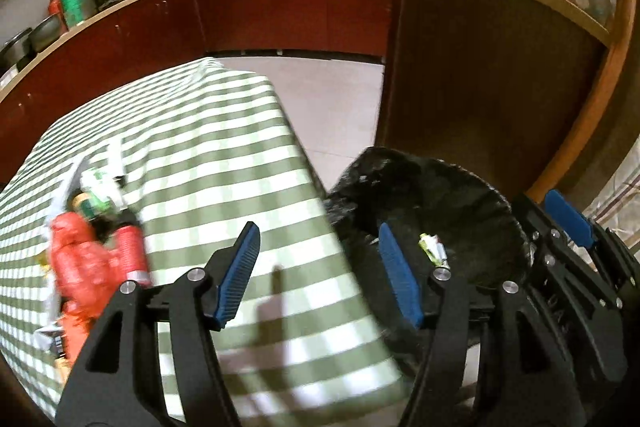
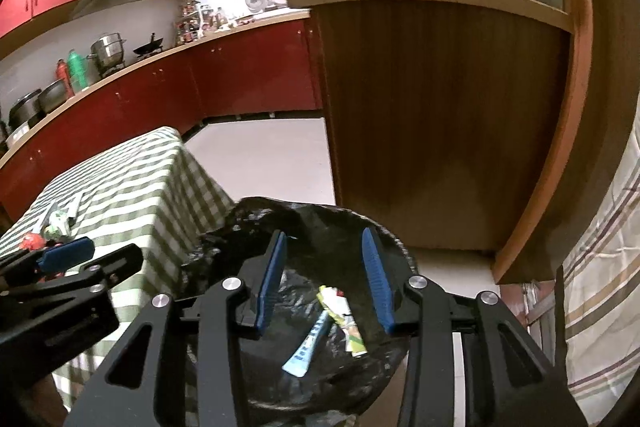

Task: Collect trash
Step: 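Carry both items over the black bin and open both tools to drop them, then move both tools back over the trash pile on the table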

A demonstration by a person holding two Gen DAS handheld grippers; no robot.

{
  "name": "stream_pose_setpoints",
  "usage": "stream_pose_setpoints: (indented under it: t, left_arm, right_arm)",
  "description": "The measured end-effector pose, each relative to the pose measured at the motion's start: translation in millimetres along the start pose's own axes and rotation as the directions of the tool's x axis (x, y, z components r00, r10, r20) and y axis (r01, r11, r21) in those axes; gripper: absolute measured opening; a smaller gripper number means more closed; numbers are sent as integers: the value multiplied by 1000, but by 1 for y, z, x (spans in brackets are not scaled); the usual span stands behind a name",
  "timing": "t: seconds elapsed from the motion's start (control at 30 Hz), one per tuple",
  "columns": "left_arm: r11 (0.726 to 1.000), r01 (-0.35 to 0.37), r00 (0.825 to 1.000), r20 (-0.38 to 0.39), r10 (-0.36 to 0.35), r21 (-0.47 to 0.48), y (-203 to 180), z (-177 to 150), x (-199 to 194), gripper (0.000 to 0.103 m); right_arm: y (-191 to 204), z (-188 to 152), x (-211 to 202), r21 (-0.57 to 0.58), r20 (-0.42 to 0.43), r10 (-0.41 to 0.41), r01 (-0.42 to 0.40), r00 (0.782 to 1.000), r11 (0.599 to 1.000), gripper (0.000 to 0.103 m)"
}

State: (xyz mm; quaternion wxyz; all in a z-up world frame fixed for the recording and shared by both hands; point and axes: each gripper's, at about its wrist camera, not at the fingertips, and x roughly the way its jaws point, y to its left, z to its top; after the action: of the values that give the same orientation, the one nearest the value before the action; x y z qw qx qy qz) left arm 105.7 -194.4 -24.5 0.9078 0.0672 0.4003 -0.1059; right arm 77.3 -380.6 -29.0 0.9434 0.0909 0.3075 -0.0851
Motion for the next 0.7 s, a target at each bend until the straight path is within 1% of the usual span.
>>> stream_pose_setpoints:
  t: [0.23, 0.37, 0.47, 0.6, 0.7]
  left_arm:
    - [996, -64, 997, 31, 65, -55, 55, -14, -40, 62]
    - [989, -112, 992, 44, 117, -93, 89, -24, -59, 63]
    - [980, -154, 986, 49, 161, -127, 114, -30, -70, 64]
    - [962, -210, 975, 34, 219, -176, 151, -43, -81, 65]
    - [942, -249, 966, 12, 259, -227, 182, -57, -88, 65]
  right_arm:
    - [33, 0, -17, -48, 12, 62, -61, 998, 997, 42]
    - [62, -2, -26, -91, 11, 112, -111, 994, 990, 43]
    - [85, -7, -32, -128, 5, 149, -147, 989, 981, 44]
    - [116, -17, -39, -171, -16, 198, -197, 980, 965, 45]
    - [138, -24, -44, -207, -32, 228, -229, 973, 951, 45]
